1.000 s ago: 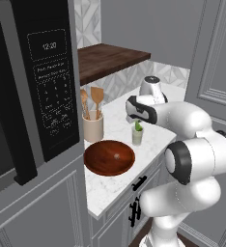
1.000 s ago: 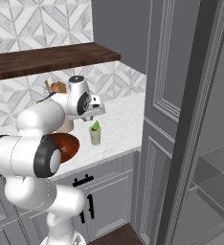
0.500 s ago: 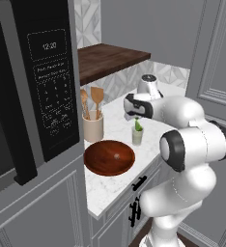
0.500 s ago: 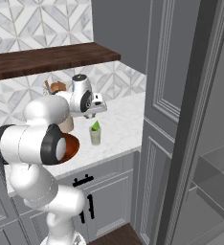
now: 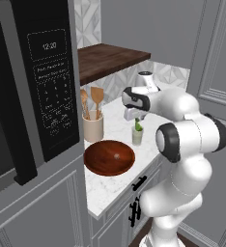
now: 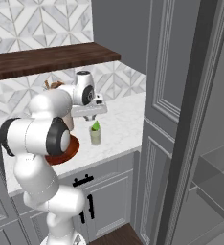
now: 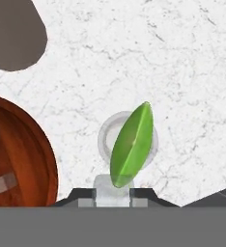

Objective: Grab a lemon wedge from the fridge and one ice cube from the ice bowl, and put them in the glass of lemonade.

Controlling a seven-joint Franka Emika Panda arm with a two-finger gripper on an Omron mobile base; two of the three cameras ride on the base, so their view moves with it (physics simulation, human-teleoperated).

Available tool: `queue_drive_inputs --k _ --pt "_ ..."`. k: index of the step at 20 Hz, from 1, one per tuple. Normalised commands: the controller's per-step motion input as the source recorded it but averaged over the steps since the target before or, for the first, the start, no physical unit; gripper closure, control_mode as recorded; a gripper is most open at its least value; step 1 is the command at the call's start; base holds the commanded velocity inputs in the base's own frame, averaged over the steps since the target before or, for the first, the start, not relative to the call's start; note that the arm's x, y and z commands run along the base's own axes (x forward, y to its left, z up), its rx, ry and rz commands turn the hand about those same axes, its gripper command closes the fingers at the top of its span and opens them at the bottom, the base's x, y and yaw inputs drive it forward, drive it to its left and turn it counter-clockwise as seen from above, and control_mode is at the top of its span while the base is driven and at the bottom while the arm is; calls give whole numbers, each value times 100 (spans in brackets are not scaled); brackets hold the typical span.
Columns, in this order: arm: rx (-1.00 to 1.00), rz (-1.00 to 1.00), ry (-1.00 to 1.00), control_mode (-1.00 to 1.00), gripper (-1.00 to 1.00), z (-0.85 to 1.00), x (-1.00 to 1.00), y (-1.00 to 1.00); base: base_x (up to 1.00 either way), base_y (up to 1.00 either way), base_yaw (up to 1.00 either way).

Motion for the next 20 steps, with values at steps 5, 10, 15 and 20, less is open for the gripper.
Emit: queue_drive_inputs --k 5,10,15,20 --pt "0 0 2 -100 100 4 19 0 0 0 0" --pt "0 0 0 -100 100 -1 39 0 0 0 0" --pt "0 0 -9 -100 100 -25 -7 0 0 0 0" --pt "0 0 -2 -100 100 -14 -31 0 0 0 0"
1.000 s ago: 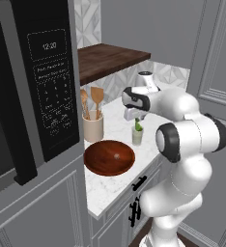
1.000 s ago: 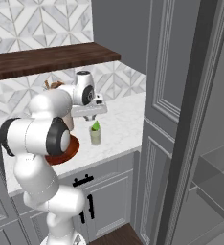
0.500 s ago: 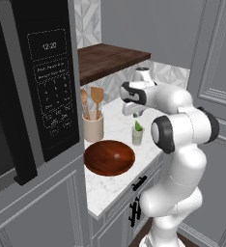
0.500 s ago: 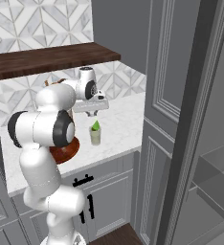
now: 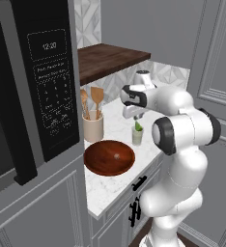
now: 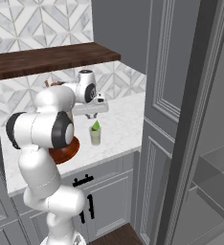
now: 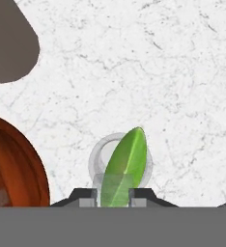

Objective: Grab a lemon wedge from the fridge and one ice cube from the ice bowl, and put them in the glass of lemonade.

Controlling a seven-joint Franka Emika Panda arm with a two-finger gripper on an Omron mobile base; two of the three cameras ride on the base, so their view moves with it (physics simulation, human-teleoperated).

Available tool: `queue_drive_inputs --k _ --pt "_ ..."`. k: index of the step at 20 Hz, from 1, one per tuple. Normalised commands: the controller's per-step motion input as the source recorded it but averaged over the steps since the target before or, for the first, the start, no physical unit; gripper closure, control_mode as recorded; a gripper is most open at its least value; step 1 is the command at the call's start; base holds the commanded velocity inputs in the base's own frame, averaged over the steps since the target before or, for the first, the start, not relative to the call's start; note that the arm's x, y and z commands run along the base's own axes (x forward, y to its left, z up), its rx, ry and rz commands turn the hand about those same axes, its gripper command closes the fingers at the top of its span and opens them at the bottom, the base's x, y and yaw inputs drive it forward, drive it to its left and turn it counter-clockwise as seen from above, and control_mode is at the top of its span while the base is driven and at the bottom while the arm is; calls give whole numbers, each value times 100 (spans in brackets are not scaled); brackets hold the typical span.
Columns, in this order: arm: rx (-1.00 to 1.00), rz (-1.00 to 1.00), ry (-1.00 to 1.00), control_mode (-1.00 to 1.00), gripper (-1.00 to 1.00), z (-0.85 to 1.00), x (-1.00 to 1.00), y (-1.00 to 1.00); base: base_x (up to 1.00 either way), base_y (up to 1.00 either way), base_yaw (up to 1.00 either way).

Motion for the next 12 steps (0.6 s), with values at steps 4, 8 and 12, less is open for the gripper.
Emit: queue_drive_inputs --k 4,8,12 --pt "0 0 -3 -100 100 0 -6 0 0 0 0" --pt "0 0 0 -100 100 0 4 0 0 0 0" --pt "0 0 0 -100 100 0 10 0 0 0 0"
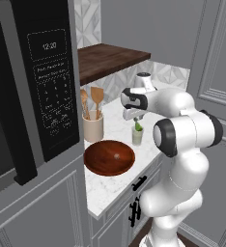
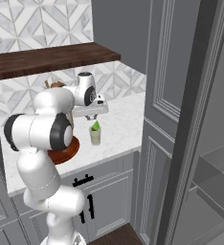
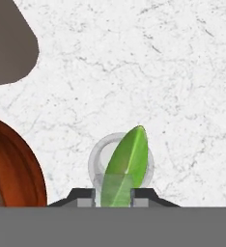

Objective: Grab a lemon wedge from the fridge and one ice cube from the ice bowl, and put them in the glass of lemonade.

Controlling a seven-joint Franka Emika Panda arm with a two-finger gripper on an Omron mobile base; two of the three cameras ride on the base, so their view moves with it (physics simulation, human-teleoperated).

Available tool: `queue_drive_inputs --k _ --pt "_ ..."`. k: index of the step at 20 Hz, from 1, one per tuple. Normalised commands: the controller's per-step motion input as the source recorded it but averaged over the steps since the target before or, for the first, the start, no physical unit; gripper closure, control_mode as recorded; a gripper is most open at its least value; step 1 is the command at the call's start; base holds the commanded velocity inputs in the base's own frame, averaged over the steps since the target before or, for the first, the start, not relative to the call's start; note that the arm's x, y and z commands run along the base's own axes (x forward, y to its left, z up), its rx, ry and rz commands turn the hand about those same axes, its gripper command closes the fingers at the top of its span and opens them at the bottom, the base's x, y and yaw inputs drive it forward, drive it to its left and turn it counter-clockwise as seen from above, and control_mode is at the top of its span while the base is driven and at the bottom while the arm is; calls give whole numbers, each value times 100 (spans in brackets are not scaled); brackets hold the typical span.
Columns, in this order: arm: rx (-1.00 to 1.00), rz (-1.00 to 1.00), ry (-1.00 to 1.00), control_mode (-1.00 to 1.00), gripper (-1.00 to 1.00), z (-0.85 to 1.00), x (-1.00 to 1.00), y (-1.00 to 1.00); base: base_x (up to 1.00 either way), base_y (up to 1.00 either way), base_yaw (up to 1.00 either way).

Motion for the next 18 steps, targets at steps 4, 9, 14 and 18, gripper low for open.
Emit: queue_drive_inputs --k 4,9,14,18 --pt "0 0 0 -100 100 0 14 0 0 0 0" --pt "0 0 0 -100 100 -7 5 0 0 0 0" --pt "0 0 0 -100 100 -9 0 0 0 0 0" --pt "0 0 0 -100 100 -4 0 0 0 0 0"
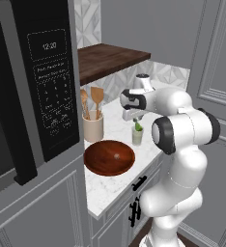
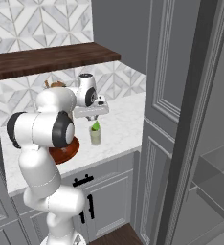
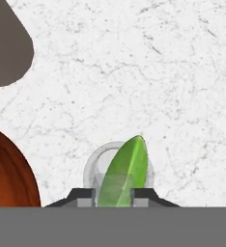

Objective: Grab a lemon wedge from the fridge and one ice cube from the ice bowl, and put them in the glass of lemonade.

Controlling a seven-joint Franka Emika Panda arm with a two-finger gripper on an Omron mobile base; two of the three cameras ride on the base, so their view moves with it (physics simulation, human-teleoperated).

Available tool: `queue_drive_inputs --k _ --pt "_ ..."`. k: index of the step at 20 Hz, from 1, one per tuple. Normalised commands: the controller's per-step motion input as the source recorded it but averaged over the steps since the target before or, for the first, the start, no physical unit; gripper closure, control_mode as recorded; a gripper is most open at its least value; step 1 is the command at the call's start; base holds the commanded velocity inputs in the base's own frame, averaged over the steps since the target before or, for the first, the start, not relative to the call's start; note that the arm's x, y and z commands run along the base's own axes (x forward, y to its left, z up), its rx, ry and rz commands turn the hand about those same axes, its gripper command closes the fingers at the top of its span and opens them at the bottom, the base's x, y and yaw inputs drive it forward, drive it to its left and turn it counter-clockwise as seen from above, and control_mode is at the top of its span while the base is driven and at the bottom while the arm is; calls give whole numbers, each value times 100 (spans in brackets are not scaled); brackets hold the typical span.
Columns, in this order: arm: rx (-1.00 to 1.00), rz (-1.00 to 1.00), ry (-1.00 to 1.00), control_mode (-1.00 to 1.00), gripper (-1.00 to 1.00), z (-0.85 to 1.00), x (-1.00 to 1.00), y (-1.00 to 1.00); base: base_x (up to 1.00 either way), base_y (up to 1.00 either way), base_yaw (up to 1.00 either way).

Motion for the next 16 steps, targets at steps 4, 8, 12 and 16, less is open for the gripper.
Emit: queue_drive_inputs --k 4,8,12,16 --pt "0 0 0 -100 100 -16 7 0 0 0 0" --pt "0 0 0 -100 100 -8 1 0 0 0 0" --pt "0 0 0 -100 -100 0 0 0 0 0 0" --pt "0 0 0 -100 -100 0 0 0 0 0 0"
